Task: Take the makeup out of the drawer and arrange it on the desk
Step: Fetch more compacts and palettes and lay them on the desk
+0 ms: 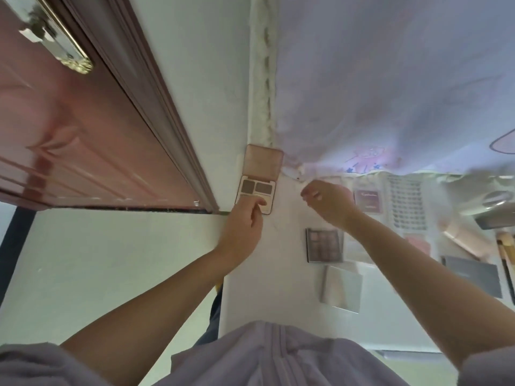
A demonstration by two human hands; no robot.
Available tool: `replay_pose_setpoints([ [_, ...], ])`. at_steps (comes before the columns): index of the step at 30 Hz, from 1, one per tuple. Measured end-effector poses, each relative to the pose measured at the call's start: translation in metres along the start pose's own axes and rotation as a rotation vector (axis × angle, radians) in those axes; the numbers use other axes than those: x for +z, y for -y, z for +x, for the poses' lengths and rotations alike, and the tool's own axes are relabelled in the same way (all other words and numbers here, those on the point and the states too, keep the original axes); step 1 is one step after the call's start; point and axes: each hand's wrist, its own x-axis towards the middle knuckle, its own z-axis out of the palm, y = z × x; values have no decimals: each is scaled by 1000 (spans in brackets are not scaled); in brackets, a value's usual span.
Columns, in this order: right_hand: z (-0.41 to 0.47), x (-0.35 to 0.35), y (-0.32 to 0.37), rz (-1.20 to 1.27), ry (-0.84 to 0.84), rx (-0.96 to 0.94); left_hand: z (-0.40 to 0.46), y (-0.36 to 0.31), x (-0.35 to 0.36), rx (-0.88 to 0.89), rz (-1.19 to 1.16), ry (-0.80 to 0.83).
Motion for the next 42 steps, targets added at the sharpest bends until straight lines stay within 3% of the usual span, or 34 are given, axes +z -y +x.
replay_pose_setpoints([
  [1,-14,-1,-13,-140,-5,-96,-9,-7,14,18,-2,95],
  [4,-61,9,-41,-288,208,-291,-24,-18,60,-120,79,340],
  [8,-80,20,-59,-528,229,-414,-26,-24,90,-327,58,300],
  [12,-75,22,-52,-576,208,-456,-34,-33,85,-462,-229,285],
  [15,-78,13,-41,-363,164,-479,-38,-35,72,-571,-523,222],
  [18,-88,-4,-19,-1,150,-509,-40,-36,57,-643,-907,338],
  [21,-92,-15,-3,85,133,-535,-41,-41,49,-668,-1185,375],
  [28,-75,-31,5,435,208,-395,-37,-40,33,-705,-1276,480],
  [33,-56,-42,4,903,392,-56,-39,-23,25,-726,-1324,604],
  [36,-52,-32,7,1009,422,-1,-41,-15,17,-728,-1310,589],
  [39,-52,-17,12,1008,437,-23,-43,-2,6,-739,-1327,508],
  [42,-48,2,20,648,367,-129,-42,11,-3,-766,-1270,399],
])
